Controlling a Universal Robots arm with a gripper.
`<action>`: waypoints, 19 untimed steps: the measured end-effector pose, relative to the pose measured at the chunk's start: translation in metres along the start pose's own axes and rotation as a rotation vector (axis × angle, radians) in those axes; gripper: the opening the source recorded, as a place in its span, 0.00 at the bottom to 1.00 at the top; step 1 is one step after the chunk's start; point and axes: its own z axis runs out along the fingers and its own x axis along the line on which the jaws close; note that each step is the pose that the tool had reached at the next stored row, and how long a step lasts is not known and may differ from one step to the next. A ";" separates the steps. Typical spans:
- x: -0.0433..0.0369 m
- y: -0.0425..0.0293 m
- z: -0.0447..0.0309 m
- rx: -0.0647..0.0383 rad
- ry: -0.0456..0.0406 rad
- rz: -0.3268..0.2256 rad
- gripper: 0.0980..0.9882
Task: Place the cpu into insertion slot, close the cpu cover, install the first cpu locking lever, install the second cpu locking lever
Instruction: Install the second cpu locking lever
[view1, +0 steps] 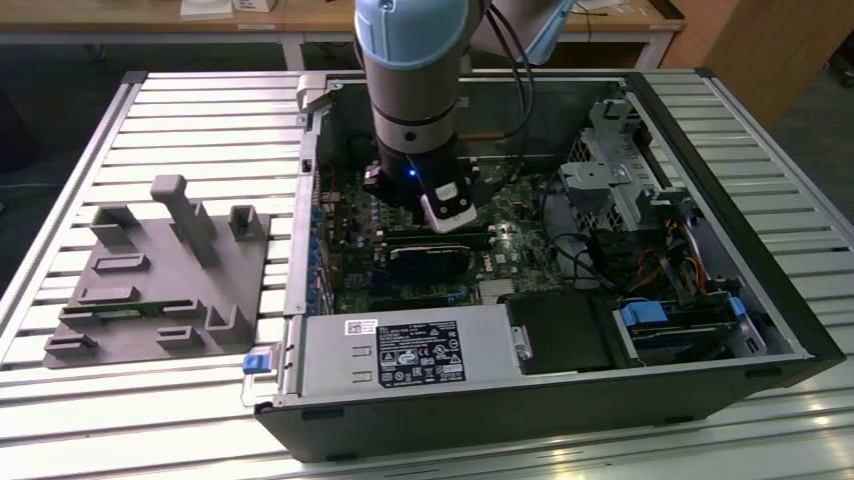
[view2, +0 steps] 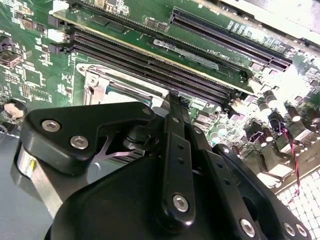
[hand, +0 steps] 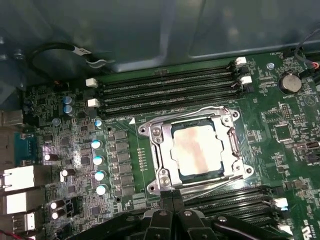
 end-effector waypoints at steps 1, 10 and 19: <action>0.0005 -0.0005 0.0008 -0.003 0.0006 0.000 0.01; 0.0071 -0.0046 0.0095 -0.017 0.0032 0.001 0.01; 0.0119 -0.0063 0.0141 -0.044 0.0084 0.004 0.01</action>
